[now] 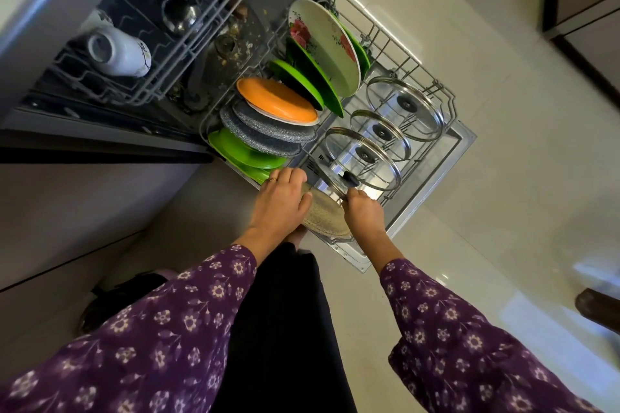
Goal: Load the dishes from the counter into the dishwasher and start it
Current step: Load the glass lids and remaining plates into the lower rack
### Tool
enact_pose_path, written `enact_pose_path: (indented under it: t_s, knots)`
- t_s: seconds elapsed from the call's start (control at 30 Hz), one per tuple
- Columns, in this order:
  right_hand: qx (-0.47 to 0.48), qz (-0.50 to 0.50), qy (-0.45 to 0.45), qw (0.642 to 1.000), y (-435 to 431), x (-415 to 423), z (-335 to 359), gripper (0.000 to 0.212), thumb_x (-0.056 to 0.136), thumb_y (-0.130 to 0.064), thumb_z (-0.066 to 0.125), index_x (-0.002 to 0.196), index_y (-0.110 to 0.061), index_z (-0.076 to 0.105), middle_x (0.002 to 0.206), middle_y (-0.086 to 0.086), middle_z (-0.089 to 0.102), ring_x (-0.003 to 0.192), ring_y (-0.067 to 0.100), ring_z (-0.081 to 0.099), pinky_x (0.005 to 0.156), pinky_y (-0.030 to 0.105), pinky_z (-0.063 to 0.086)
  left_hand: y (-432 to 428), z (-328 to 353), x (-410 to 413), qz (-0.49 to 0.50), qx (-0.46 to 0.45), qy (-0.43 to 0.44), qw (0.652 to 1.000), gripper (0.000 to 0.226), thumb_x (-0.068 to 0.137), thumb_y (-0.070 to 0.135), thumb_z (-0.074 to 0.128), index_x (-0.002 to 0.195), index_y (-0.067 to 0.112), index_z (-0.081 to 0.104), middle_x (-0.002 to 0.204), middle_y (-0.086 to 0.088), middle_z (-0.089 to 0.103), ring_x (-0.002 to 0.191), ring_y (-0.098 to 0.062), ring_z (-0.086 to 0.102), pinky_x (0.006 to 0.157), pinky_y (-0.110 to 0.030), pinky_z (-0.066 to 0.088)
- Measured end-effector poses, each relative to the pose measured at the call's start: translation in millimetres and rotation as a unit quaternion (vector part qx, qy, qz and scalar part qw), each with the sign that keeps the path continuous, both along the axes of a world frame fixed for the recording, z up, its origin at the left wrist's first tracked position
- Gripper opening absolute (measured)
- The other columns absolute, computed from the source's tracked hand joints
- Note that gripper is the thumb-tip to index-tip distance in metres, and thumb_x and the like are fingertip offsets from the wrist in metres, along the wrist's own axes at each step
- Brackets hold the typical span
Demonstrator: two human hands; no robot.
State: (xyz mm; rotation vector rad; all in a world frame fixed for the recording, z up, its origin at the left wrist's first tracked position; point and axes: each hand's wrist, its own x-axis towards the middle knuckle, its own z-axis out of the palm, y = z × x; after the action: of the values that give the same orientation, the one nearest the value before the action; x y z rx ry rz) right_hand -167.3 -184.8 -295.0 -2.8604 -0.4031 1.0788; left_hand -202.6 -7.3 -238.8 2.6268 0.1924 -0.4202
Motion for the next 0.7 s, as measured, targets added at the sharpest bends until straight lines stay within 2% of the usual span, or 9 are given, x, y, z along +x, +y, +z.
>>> enact_pose_path:
  t_s: [0.2,0.7]
  knots:
    - [0.000,-0.028,-0.006,1.000,-2.0,2.7,-2.2,0.017,0.097,-0.010,0.043,0.111,-0.004,0.052,0.098,0.012,0.064,0.082,0.030,0.063,0.066,0.034,0.047,0.0,-0.9,-4.3,-0.001,-0.002,0.003,1.000,0.019,0.086,0.025,0.058,0.101,0.013,0.054,0.100,-0.003,0.057,0.098,-0.024,0.050,0.079,-0.037,0.045]
    - [0.014,0.002,0.006,1.000,0.8,3.7,-3.4,0.018,0.097,-0.012,0.046,0.111,-0.003,0.051,0.104,0.014,0.062,0.087,0.032,0.062,0.071,0.037,0.048,-6.9,-8.0,-5.2,-0.002,-0.007,0.006,1.000,0.021,0.084,0.023,0.061,0.100,0.011,0.055,0.099,-0.005,0.058,0.095,-0.026,0.051,0.079,-0.039,0.046]
